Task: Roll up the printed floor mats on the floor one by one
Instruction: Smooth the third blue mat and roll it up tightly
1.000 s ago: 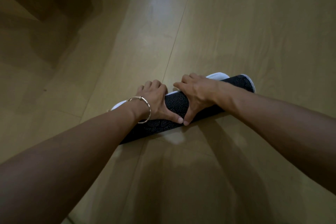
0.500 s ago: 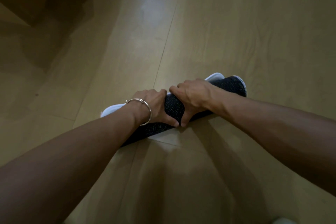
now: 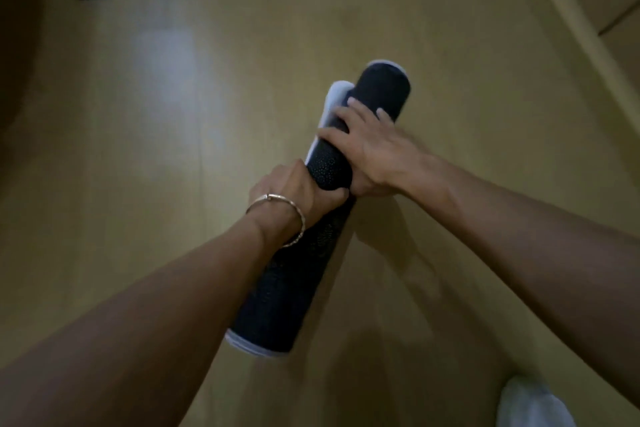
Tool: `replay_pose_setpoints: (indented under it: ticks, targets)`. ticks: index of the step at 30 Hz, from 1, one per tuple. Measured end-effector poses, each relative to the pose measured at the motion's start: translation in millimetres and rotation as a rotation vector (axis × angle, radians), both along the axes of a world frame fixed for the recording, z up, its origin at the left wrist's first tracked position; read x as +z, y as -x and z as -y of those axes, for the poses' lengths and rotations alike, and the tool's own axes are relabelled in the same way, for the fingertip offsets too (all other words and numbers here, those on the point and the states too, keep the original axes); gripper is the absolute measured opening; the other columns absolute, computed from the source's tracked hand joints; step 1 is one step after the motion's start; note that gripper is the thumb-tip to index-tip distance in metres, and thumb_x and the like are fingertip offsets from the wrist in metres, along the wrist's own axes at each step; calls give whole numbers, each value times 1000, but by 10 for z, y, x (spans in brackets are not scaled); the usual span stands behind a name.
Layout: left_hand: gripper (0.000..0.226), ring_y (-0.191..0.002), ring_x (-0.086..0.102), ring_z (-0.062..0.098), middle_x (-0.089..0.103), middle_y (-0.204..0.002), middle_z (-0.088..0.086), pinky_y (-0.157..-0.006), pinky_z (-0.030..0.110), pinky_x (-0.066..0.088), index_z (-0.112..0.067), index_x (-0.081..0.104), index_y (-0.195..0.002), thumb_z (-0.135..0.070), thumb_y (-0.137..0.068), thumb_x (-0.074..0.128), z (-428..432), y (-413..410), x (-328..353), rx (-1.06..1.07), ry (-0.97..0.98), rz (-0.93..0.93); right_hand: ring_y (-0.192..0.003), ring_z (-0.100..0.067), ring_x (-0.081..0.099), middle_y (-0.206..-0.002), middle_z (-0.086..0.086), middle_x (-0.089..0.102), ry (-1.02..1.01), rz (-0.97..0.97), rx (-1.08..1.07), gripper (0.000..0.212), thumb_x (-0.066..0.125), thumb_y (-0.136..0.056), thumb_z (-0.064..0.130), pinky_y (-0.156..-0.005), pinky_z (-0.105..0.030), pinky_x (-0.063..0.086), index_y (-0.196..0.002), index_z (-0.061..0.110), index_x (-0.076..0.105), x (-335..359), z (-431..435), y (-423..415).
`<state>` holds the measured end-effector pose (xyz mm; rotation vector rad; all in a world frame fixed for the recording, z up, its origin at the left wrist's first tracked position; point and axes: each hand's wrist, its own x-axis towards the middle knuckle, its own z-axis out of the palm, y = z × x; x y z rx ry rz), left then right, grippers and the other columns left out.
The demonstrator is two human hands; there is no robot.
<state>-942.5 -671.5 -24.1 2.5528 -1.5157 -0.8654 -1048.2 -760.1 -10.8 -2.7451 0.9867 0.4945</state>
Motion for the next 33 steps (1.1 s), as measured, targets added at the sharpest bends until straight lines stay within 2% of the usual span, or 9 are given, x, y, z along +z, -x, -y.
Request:
replay_pose_setpoints:
  ticks: [3,8,13,16,18,22,26,31,33]
  targets:
    - [64,-84,62,32,64,-94,14,-62,28,40,-8,62,-100,-65,-71,62,284,400,-7,98,65,-204,-144,-28,13,-158,-8,10,-54,177,-351,86,65,-81,26,-116,-44,21,-151,25,15,71,67,560]
    - [47,-83,64,21,66,-94,6,-67,25,50,-11,67,-104,-49,-76,71,589,1259,74,259,133,-736,-118,-26,51,-136,-9,50,-271,382,-834,48,37,-99,30,-96,-33,42,-146,22,30,99,-42,1539]
    - [23,-69,64,14,68,-87,5,-68,26,51,-16,62,-85,-34,-79,73,535,2255,65,351,62,-1064,-104,-14,59,-124,5,57,-439,478,-1081,64,56,-88,52,-89,-29,46,-143,33,29,289,-459,2485]
    - [20,-65,62,11,64,-75,-2,-66,26,51,-18,58,-75,-32,-81,72,355,2899,77,385,19,-1136,-96,-16,66,-117,4,61,-461,496,-1159,102,76,-54,63,-84,-38,55,-139,44,22,300,-795,2970]
    - [22,-72,65,16,65,-77,-2,-75,31,53,-19,57,-71,-32,-80,72,222,3241,25,392,-9,-1173,-95,-19,65,-116,1,59,-411,513,-1231,112,76,-43,62,-81,-42,56,-138,45,21,236,-967,3258]
    - [16,-89,66,26,67,-92,5,-87,45,54,-17,61,-84,-29,-81,72,163,3684,-143,401,-33,-1176,-114,-31,51,-135,-9,40,-193,363,-1277,115,77,-63,48,-92,-46,46,-148,36,1,51,-1134,3550]
    - [44,-96,65,24,66,-112,7,-73,37,56,-11,55,-124,-31,-86,66,276,3974,-344,452,-179,-1285,-118,-35,44,-139,-12,35,-40,205,-1186,108,69,-75,45,-95,-48,39,-151,29,-6,-122,-1059,3833]
    - [46,-101,65,25,66,-115,9,-77,37,56,-11,55,-124,-35,-86,65,428,4477,-417,406,-313,-1286,-125,-35,39,-142,-11,32,-22,159,-1217,102,64,-80,49,-103,-50,32,-151,30,-7,-190,-967,4401]
    - [44,-98,66,25,67,-113,9,-69,34,56,-10,57,-121,-34,-86,66,451,4690,-425,409,-343,-1288,-126,-35,38,-143,-11,30,-26,128,-1232,103,65,-80,47,-104,-49,32,-151,30,-9,-224,-961,4604]
